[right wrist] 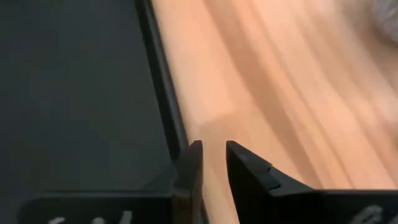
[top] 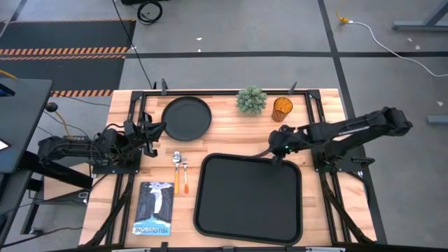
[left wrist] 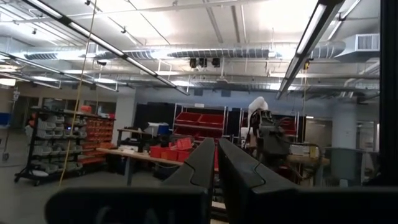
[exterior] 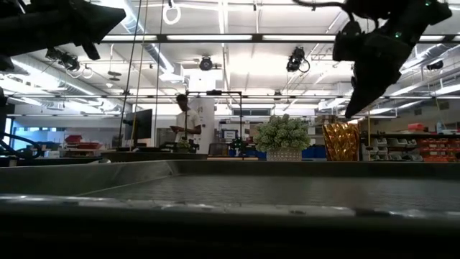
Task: Pick and place plate/cup/fork/spoon on tray
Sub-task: Adjust the black serving tray
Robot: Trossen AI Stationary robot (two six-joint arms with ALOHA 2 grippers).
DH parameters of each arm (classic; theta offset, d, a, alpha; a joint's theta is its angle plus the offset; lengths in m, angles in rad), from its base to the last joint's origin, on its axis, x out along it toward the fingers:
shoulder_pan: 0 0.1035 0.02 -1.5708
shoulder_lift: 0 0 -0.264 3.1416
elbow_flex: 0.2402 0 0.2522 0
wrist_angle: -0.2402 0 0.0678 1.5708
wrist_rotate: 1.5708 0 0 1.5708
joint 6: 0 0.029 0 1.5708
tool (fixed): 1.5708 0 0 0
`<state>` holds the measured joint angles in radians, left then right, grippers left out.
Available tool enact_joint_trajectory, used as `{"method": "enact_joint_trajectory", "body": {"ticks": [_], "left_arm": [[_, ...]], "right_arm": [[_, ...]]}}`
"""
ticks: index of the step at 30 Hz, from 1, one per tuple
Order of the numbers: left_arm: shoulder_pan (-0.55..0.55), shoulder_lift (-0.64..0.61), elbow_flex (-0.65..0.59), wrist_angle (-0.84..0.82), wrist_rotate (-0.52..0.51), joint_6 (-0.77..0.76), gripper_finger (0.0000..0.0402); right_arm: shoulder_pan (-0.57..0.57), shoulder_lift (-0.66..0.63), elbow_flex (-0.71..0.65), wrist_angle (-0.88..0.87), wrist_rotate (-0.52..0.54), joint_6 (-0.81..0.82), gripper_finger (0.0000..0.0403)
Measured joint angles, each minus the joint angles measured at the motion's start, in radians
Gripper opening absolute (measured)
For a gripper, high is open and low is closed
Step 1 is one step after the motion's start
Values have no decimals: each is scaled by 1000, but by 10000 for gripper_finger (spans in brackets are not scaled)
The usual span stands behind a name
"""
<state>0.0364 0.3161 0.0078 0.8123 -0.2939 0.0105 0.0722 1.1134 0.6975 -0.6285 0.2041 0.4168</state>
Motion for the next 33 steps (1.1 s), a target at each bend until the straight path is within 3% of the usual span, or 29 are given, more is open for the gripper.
{"method": "enact_joint_trajectory", "body": {"ticks": [9, 13, 33], "left_arm": [[0, 0, 0, -26, -1, -8, 27], [0, 0, 0, -36, -1, -21, 27], [0, 0, 0, -40, -1, -25, 27]], "right_arm": [[25, 199, 153, -344, -99, -13, 195], [24, 242, 150, -388, -168, -26, 224], [-3, 443, 105, -338, -178, -239, 201]]}}
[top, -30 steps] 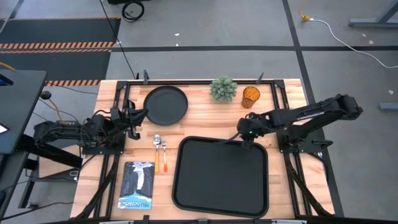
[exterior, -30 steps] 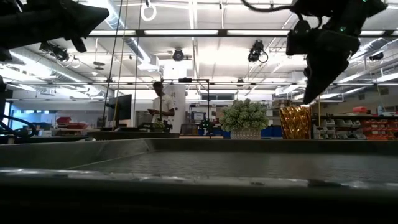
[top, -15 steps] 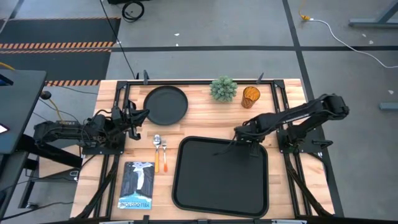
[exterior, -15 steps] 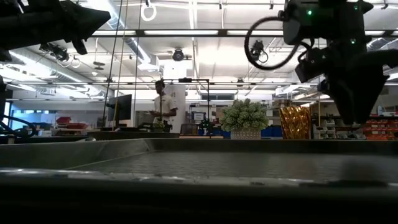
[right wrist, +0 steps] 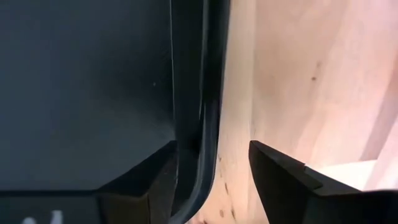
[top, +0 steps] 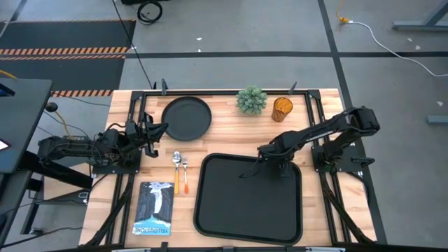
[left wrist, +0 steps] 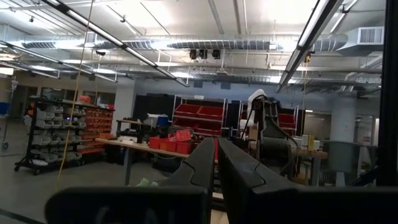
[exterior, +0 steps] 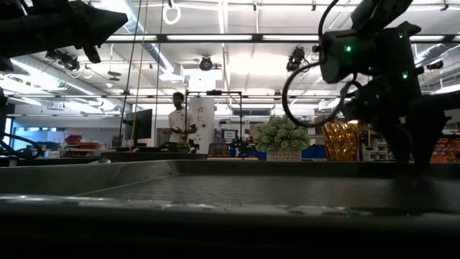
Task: Pick and place plate/cup/fork/spoon on tray
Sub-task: Adjust the black serving tray
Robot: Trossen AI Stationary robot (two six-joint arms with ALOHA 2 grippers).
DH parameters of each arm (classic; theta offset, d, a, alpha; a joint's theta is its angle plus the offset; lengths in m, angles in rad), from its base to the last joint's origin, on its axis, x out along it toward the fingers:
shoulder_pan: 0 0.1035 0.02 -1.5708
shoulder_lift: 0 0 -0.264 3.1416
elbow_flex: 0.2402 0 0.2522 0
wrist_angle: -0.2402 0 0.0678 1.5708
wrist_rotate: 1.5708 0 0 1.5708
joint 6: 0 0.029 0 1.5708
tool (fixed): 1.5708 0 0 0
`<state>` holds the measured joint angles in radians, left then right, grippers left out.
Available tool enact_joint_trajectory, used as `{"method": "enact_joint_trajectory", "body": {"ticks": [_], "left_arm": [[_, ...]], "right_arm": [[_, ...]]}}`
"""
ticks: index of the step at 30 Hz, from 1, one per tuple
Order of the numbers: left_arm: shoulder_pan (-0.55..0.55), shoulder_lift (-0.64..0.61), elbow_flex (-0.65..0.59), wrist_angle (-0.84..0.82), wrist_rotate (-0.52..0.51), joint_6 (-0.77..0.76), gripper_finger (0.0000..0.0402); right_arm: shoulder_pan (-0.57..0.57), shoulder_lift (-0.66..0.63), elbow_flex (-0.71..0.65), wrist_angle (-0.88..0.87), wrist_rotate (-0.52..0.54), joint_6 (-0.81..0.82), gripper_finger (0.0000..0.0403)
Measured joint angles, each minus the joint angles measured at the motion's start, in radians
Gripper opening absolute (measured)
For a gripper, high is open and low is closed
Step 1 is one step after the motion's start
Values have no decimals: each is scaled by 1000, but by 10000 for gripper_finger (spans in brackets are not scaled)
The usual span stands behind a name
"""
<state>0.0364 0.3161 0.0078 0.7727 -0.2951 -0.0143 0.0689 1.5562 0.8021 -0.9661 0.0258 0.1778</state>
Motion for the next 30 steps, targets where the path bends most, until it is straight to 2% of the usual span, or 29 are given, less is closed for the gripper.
{"method": "enact_joint_trajectory", "body": {"ticks": [10, 16, 30], "left_arm": [[0, 0, 0, 0, -1, 2, 27], [0, 0, 0, 0, -44, 11, 27], [0, 0, 0, 0, -53, 10, 27]], "right_arm": [[1, 71, 4, 4, 55, -194, 167], [1, 72, 5, 6, 112, -268, 146], [1, 75, 28, 25, 160, -410, 143]]}}
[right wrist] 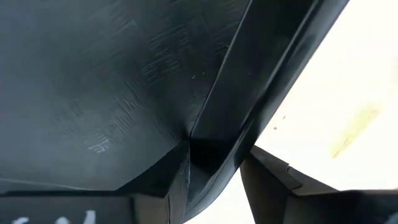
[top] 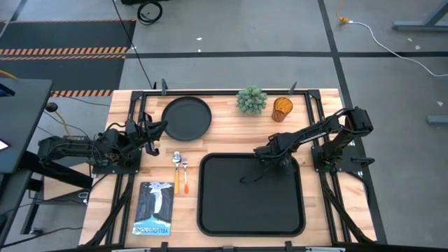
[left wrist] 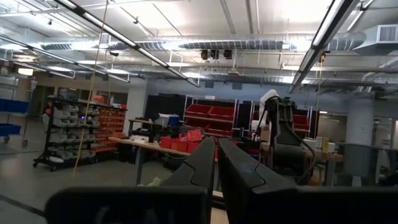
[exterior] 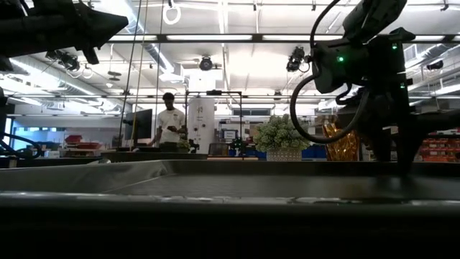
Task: Pick and place plate/cup/fork/spoon on tray
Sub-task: Adjust the black serving tray
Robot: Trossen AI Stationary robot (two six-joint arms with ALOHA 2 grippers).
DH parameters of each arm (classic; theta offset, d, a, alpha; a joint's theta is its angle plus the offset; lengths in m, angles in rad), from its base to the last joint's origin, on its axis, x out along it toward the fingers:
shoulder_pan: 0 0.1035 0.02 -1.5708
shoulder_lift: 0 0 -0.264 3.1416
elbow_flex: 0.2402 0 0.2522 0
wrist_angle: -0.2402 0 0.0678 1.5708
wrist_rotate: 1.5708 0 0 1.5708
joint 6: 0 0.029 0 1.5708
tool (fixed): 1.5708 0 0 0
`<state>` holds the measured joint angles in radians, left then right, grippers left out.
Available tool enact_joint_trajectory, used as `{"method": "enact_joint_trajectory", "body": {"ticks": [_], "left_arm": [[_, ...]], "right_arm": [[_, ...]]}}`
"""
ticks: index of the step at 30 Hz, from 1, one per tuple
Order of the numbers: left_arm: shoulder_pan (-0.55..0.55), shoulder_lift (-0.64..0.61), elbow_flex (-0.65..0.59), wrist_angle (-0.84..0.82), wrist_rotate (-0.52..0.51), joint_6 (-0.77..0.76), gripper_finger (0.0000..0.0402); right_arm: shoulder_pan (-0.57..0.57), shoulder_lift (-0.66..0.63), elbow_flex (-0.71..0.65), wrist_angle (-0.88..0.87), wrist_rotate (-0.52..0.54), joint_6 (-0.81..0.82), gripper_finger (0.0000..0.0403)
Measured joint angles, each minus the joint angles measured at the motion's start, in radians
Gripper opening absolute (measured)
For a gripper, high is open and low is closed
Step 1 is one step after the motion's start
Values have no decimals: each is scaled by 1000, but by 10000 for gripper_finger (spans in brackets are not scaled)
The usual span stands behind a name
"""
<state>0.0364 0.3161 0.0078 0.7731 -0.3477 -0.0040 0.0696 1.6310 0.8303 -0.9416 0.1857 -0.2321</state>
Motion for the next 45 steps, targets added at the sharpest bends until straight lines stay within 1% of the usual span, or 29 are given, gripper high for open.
{"method": "enact_joint_trajectory", "body": {"ticks": [4, 9, 13, 16, 21, 27, 34, 38, 45], "left_arm": [[0, 0, 0, 0, 0, -1, 27], [0, 0, 0, 0, 0, -2, 27], [0, 0, 0, 0, 0, -3, 27], [0, 0, 0, 0, 0, -3, 27], [0, 0, 0, 0, 0, -3, 27], [0, 0, 0, -1, 0, -9, 27], [0, 0, 0, 0, 0, -10, 27], [0, 0, 0, 0, 0, -10, 27], [0, 0, 0, 0, 0, -11, 27]], "right_arm": [[1, 0, 0, 0, 10, -45, 143], [5, 0, 0, 10, 61, -120, 143], [2, 0, 0, 25, 57, -112, 143], [-7, 0, 0, 26, 34, -52, 143], [-32, -2, 1, 28, -42, 93, 142], [-57, -2, 1, 29, -78, 218, 138], [-91, -3, 2, 38, -174, 358, 137], [-110, -3, 2, 43, -233, 409, 136], [-146, -2, 1, 42, -257, 516, 135]]}}
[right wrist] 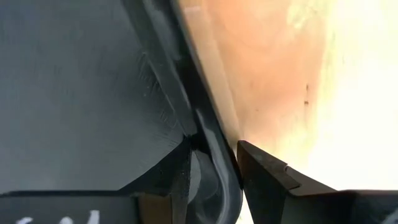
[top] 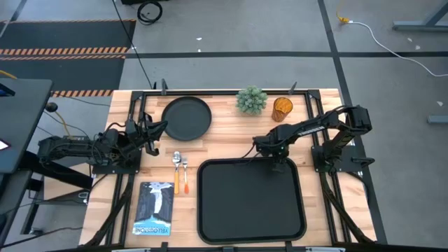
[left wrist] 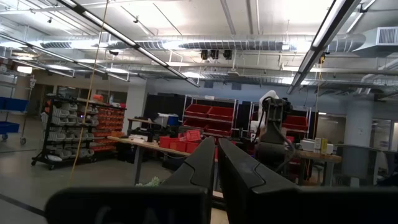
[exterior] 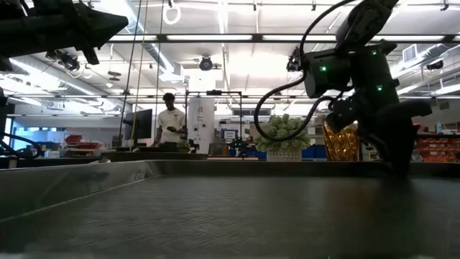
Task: Pick and place plate/cup/fork/spoon on tray
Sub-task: Adjust the black serving tray
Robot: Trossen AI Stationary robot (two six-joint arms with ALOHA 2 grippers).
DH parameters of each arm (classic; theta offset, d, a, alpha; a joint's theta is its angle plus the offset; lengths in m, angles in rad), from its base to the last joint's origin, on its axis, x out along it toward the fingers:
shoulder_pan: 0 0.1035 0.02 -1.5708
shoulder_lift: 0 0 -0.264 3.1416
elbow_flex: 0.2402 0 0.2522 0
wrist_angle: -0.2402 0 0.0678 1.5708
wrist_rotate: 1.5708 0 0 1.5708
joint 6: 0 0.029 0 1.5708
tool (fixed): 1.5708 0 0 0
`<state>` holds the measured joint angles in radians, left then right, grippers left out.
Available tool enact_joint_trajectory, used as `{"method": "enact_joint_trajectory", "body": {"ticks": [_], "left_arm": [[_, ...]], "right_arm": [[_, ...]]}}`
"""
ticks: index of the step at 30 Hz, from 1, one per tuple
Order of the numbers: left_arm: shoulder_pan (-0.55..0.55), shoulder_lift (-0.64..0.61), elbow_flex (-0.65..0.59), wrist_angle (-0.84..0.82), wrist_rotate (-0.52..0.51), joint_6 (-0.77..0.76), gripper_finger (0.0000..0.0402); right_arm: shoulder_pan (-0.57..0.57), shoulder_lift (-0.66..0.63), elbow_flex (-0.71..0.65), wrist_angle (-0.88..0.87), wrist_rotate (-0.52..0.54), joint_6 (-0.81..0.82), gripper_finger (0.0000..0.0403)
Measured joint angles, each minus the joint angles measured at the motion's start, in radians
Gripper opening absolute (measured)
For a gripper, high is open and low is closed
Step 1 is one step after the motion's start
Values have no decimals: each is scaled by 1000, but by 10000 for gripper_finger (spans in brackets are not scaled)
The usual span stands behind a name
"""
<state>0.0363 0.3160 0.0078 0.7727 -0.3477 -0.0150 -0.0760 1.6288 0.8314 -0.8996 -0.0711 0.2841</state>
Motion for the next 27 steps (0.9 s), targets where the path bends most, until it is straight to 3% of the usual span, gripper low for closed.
{"method": "enact_joint_trajectory", "body": {"ticks": [8, 19, 27], "left_arm": [[0, 0, 0, 0, 0, 0, 27], [0, 0, 0, 0, 0, -1, 27], [-1, 0, 0, -26, 0, -52, 27]], "right_arm": [[-10, 2, 7, -23, -34, 101, 136], [-9, 2, 167, -151, 32, 96, 138], [-10, 1, 150, -156, 32, 124, 139]]}}
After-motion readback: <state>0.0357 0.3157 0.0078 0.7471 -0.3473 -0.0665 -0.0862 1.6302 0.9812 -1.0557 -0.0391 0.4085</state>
